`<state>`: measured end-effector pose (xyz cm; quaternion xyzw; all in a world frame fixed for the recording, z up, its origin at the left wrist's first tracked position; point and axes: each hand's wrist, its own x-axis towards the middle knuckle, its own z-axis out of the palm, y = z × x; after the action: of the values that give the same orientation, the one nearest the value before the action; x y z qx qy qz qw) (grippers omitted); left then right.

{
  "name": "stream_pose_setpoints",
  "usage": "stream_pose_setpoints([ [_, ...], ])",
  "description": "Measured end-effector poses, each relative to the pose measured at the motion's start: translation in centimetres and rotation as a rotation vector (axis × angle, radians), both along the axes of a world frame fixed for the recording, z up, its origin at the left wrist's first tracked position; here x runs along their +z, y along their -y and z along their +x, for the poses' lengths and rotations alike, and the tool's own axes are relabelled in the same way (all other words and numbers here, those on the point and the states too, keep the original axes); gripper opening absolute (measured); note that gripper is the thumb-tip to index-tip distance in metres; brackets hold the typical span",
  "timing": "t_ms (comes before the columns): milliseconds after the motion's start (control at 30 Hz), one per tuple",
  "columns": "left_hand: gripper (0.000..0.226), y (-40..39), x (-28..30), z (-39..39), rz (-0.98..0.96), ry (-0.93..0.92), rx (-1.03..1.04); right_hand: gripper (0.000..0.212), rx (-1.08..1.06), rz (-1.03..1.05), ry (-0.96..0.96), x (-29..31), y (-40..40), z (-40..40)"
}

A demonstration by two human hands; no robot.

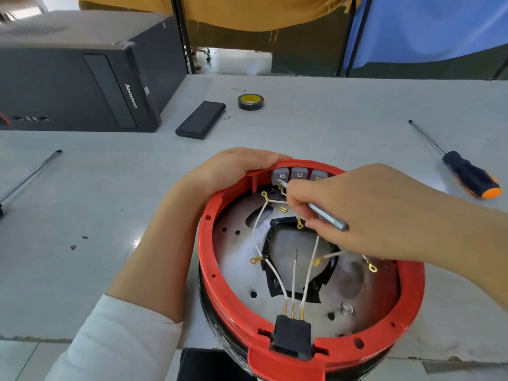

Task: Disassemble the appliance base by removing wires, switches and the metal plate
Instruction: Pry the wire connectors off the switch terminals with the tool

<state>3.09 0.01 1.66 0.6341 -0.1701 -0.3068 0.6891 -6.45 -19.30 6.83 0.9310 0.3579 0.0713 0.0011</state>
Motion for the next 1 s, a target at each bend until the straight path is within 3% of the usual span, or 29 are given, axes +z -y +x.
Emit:
stream_pose_setpoints([
  [100,0.031,-0.1,0.0,0.1,0.083,0.104,0.046,0.021,0.058,0.190,-0.052,0.2,-0.2,-0.1],
  [200,0.024,-0.1,0.0,0.0,0.104,0.142,0.078,0.029,0.064,0.659,-0.325,0.4,-0.1,0.8],
  [300,0.035,-0.2,-0.3,0.2,0.034,0.068,0.041,0.030,0.056,1.137,-0.489,0.8,0.2,2.2],
  [400,0.037,-0.3,-0.5,0.3,0.013,0.011,0.018,0.027,-0.029,1.552,-0.625,1.3,0.8,4.7],
  [500,0.038,-0.4,-0.4,0.2,-0.011,0.005,0.030,0.029,-0.230,1.727,-0.671,1.7,1.5,8.2],
  [567,0.039,-0.4,-0.3,0.1,-0.010,0.008,0.037,0.027,-0.388,1.634,-0.648,1.7,1.7,10.7],
  [667,0.038,-0.3,-0.1,0.0,0.000,0.020,0.034,0.029,-0.578,1.303,-0.587,1.2,1.7,14.1],
  [800,0.030,-0.2,0.1,0.0,0.041,0.064,0.051,0.036,-0.680,0.940,-0.533,0.5,0.7,17.9],
  [933,0.030,-0.2,0.1,0.0,0.057,0.069,0.072,0.024,-0.539,0.410,-0.197,-1.6,-0.1,19.9],
  [1000,0.030,-0.1,0.1,0.0,0.054,0.059,0.069,0.021,-0.437,0.252,-0.112,-3.2,0.1,20.2],
])
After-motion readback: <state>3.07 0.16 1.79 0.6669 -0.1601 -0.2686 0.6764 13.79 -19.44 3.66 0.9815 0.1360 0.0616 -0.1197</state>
